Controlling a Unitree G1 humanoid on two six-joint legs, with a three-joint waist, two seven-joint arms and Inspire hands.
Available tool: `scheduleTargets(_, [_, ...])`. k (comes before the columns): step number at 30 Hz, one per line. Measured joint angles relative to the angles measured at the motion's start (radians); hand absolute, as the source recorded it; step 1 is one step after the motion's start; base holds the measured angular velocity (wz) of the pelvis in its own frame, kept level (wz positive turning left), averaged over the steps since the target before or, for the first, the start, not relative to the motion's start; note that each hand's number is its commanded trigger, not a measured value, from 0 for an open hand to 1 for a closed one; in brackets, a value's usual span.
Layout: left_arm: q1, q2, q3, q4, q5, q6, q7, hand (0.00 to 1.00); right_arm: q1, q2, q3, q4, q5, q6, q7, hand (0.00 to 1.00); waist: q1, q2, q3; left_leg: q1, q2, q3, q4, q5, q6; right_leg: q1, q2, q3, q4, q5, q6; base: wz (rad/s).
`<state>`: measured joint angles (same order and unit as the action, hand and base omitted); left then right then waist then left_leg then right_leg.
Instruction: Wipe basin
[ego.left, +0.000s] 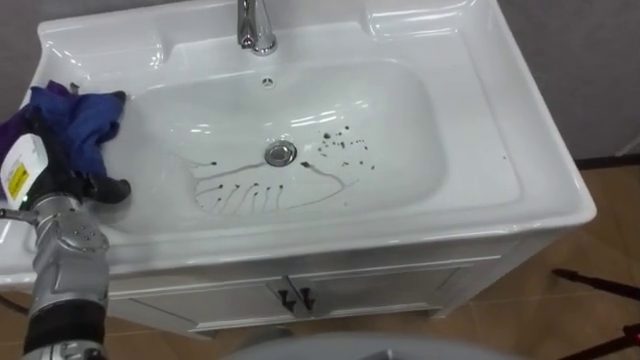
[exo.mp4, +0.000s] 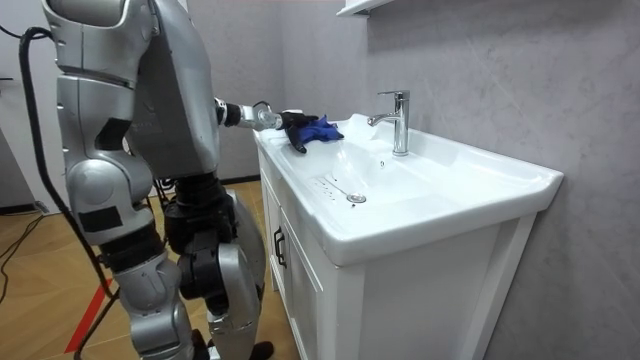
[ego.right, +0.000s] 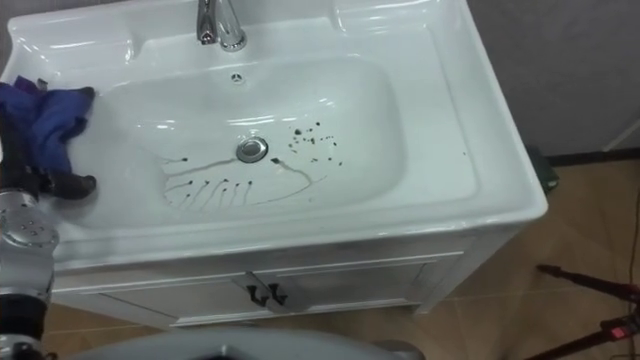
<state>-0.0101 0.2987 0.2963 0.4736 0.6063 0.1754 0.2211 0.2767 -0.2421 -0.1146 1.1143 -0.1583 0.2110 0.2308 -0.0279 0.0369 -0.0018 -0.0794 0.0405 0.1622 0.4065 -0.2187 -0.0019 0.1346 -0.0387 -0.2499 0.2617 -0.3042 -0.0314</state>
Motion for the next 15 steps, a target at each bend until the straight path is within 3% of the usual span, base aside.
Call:
scheduleTargets(6, [-0.002, 0.029, -0.005, -0.002, 0.024, 0.025, -0.061, 0.0, -0.002, 0.0, 0.0, 0.01, 0.001, 0.0, 0.001, 0.0, -0.017, 0.01, 0.003, -0.006, 0.0, 0.0, -0.001, 0.0, 0.0, -0.009, 0.0, -0.001, 0.003, 0.0, -0.001, 0.0])
scheduleTargets(7, [-0.004, 0.036, -0.005, -0.002, 0.033, 0.027, -0.073, 0.93, -0.001, -0.001, 0.0, 0.01, 0.001, 0.0, 0.0, 0.0, -0.019, 0.011, 0.003, -0.008, 0.001, 0.0, 0.0, 0.0, 0.0, -0.011, 0.0, -0.001, 0.003, 0.0, -0.001, 0.0])
scheduleTargets(8, [-0.006, 0.039, -0.005, -0.002, 0.035, 0.029, -0.081, 1.0, 0.001, -0.001, 0.0, 0.01, 0.001, 0.0, -0.001, 0.0, -0.019, 0.012, 0.0028, -0.008, 0.001, 0.001, 0.0, 0.0, 0.0, -0.011, 0.0, 0.0, 0.003, 0.0, -0.001, 0.0])
scheduleTargets(15, [-0.029, 0.067, -0.008, -0.003, 0.076, 0.045, -0.159, 1.0, 0.006, -0.009, 0.0, 0.003, 0.001, -0.004, 0.002, 0.0, -0.02, 0.028, 0.0049, -0.014, 0.002, 0.007, 0.001, -0.002, 0.0, -0.02, -0.002, 0.002, 0.007, -0.001, -0.001, -0.01])
